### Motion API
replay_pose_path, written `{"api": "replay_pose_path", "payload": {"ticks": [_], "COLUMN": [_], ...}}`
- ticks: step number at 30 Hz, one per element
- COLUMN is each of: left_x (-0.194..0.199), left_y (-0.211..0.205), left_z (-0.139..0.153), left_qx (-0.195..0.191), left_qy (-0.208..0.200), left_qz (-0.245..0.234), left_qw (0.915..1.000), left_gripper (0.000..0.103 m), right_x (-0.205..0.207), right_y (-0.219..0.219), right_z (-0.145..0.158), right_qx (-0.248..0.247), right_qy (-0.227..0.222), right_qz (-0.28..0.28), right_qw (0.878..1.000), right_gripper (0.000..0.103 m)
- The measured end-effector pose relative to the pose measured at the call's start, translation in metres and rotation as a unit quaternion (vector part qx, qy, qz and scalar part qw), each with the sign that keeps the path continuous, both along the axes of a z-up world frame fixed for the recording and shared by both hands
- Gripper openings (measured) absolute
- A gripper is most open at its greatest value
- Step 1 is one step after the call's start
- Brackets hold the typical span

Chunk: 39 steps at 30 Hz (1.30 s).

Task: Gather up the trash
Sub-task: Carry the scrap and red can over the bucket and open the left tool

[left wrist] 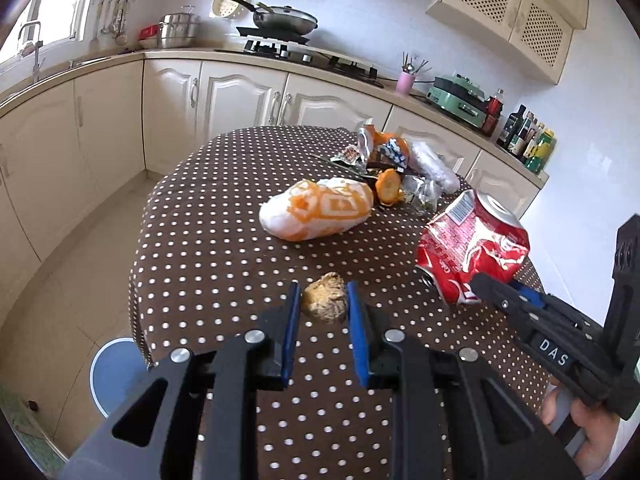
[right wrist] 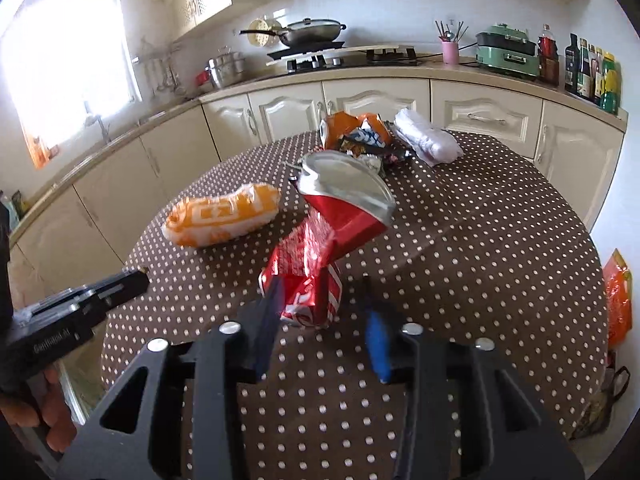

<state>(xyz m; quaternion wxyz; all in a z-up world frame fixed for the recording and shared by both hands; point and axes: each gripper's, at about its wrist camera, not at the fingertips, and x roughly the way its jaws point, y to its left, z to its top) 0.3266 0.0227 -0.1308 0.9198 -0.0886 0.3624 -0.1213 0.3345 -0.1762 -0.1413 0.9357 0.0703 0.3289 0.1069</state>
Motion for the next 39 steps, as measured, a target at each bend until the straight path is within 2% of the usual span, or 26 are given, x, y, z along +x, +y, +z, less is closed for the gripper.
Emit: {"api": "replay_pose_path", "payload": {"ticks": [3, 4, 5, 7, 12, 17, 20, 24, 28, 34, 39], "left_x": [0.002, 0.002, 0.003, 0.005, 0.005, -0.003, -0.014, -0.033, -0.054, -0.074, -0.076], "left_y": [-0.006, -0.008, -0.01, -0.012, -0.011, 0.002, 0.022, 0.064, 0.113, 0.193, 0.252], "left_z": [-0.001, -0.002, -0.003, -0.004, -0.004, 0.004, 0.011, 0.017, 0.008, -0.031, -0.078], "left_qx": [0.005, 0.007, 0.009, 0.011, 0.011, 0.001, -0.003, 0.0, 0.017, 0.012, 0.005], "left_qy": [0.003, 0.003, 0.004, 0.007, 0.005, -0.01, -0.022, -0.035, -0.031, 0.01, 0.06], "left_qz": [-0.002, -0.002, -0.003, -0.003, 0.002, 0.018, 0.037, 0.082, 0.138, 0.21, 0.254], "left_qw": [1.0, 1.0, 0.9999, 0.9999, 0.9999, 0.9998, 0.9991, 0.996, 0.9898, 0.9776, 0.9654], "left_gripper": [0.022, 0.022, 0.022, 0.022, 0.022, 0.022, 0.022, 0.022, 0.022, 0.022, 0.022], "right_x": [0.007, 0.01, 0.014, 0.02, 0.015, -0.001, -0.012, -0.025, -0.035, -0.037, -0.026], "right_y": [-0.003, -0.004, -0.005, -0.008, -0.008, 0.014, 0.043, 0.102, 0.165, 0.252, 0.319], "right_z": [-0.001, -0.001, 0.0, -0.001, 0.004, 0.019, 0.028, 0.031, 0.024, -0.004, -0.046], "right_qx": [0.012, 0.017, 0.015, 0.02, 0.032, 0.035, 0.032, 0.021, -0.009, -0.033, -0.062], "right_qy": [0.001, 0.002, 0.0, 0.0, -0.013, -0.033, -0.042, -0.045, -0.045, -0.021, 0.015], "right_qz": [-0.003, -0.004, -0.005, -0.005, 0.001, 0.04, 0.08, 0.149, 0.208, 0.284, 0.33], "right_qw": [1.0, 1.0, 1.0, 1.0, 0.999, 0.998, 0.995, 0.988, 0.977, 0.958, 0.942], "right_gripper": [0.038, 0.028, 0.011, 0.007, 0.006, 0.005, 0.006, 0.006, 0.006, 0.006, 0.006]}}
